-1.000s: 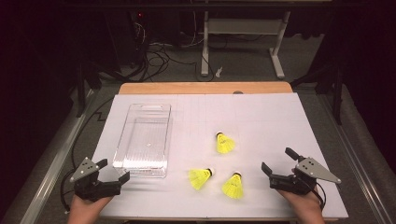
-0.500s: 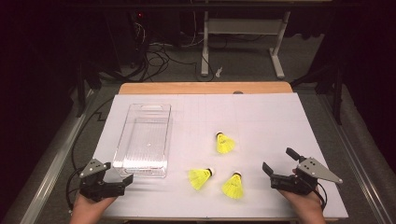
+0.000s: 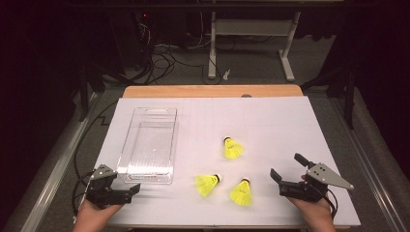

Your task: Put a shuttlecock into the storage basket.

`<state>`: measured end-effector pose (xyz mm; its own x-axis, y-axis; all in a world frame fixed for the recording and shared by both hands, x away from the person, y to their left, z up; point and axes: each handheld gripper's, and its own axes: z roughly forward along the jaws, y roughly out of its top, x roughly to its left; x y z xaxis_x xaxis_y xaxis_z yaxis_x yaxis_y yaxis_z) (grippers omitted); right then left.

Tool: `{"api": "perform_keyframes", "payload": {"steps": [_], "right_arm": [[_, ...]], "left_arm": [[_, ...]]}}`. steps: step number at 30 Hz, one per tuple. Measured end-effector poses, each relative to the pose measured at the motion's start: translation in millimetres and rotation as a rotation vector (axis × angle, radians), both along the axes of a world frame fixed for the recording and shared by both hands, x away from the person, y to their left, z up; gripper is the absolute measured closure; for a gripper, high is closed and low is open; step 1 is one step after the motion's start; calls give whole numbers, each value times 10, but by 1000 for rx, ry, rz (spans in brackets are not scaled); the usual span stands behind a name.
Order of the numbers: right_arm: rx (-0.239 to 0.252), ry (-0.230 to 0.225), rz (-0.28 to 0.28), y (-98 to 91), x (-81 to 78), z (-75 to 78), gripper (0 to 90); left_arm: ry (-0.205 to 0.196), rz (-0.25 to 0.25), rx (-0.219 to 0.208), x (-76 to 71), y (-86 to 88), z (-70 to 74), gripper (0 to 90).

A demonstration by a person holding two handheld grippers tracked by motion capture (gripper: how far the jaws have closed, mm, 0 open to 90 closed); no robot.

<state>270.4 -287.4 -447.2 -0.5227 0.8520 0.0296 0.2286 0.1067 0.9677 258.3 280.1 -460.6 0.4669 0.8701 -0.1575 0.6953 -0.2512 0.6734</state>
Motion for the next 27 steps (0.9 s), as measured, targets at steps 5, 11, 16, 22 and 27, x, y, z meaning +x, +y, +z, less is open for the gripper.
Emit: {"api": "perform_keyframes", "payload": {"steps": [5,11,16,22,27], "right_arm": [[-14,1,10,14,16,-5,2],[-21,18,20,31,16,-15,2],[-21,15,23,34,13,-14,2],[-18,15,21,19,6,-12,2],[-17,12,24,1,-2,-8,2]], "left_arm": [[34,7,7,16,22,-13,8],[54,-6,47,23,-15,-2,8],[87,0,68,50,-49,29,8],[114,16,81,98,-82,92,8],[166,6,90,124,-59,147,8]]}}
